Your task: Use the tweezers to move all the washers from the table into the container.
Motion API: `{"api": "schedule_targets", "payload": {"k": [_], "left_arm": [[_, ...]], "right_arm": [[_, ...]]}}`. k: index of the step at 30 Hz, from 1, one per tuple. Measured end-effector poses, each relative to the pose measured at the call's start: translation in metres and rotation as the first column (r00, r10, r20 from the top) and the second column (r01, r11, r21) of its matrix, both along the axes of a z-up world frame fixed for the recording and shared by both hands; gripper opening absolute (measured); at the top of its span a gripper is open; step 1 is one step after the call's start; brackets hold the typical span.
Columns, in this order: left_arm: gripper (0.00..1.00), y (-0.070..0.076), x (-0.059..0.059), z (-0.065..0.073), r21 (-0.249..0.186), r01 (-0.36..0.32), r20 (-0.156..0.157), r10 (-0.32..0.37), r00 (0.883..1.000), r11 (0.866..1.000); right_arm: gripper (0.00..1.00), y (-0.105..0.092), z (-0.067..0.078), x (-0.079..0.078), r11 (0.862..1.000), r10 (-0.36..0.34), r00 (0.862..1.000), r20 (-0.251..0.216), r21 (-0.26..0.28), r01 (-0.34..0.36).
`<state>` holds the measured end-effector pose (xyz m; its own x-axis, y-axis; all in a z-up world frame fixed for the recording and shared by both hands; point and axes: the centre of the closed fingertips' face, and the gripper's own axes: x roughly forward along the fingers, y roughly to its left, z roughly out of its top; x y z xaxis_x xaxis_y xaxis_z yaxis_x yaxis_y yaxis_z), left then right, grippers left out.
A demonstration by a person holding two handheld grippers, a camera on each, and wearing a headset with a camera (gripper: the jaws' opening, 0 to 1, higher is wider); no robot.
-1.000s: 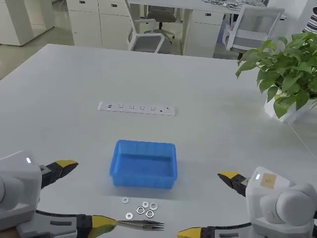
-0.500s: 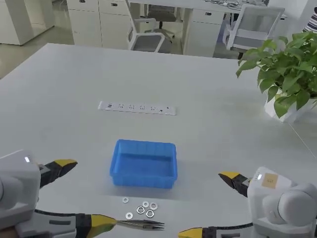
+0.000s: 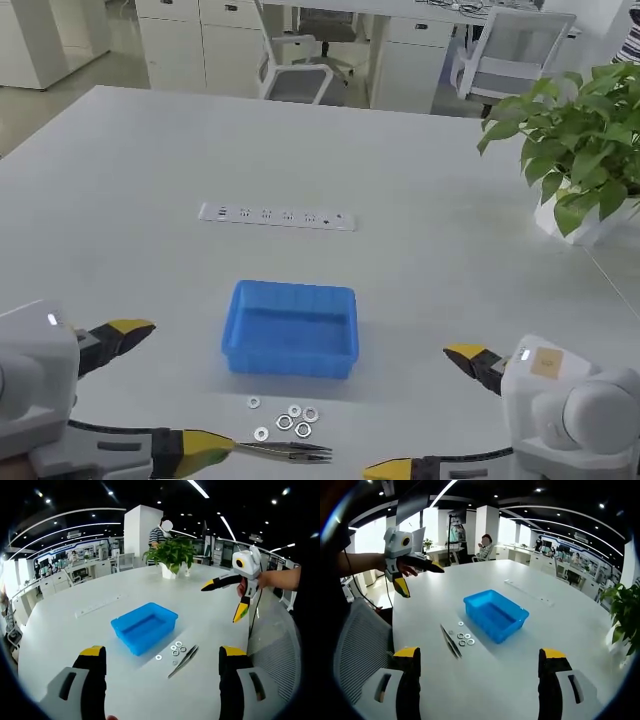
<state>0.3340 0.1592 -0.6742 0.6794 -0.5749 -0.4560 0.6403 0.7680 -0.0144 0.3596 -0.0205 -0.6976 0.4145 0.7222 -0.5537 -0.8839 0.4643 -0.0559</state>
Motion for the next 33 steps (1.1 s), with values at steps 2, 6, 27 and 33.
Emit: {"api": "schedule_targets", "payload": {"k": [2, 6, 27, 33], "left_arm": [[0.99, 0.000, 0.000, -0.001, 0.001, 0.001, -0.002, -0.001, 1.000, 1.000], [0.99, 0.000, 0.000, -0.001, 0.004, 0.004, -0.003, -0.004, 1.000, 1.000], [0.96, 0.008, 0.005, -0.007, 0.079, 0.115, -0.045, -0.112, 0.993, 0.990], [0.95, 0.012, 0.011, -0.011, 0.099, 0.149, -0.055, -0.144, 0.988, 0.984]], "right_arm": [[1.00, 0.000, 0.000, 0.000, 1.000, 0.000, 1.000, -0.001, 0.001, 0.000], [1.00, -0.002, -0.001, 0.000, 1.000, 0.004, 1.000, -0.002, -0.006, -0.004], [0.95, -0.008, 0.000, 0.012, 0.993, 0.096, 0.995, -0.010, -0.066, -0.097], [0.92, -0.005, -0.004, 0.018, 0.984, 0.149, 0.989, -0.013, -0.100, -0.150]]}}
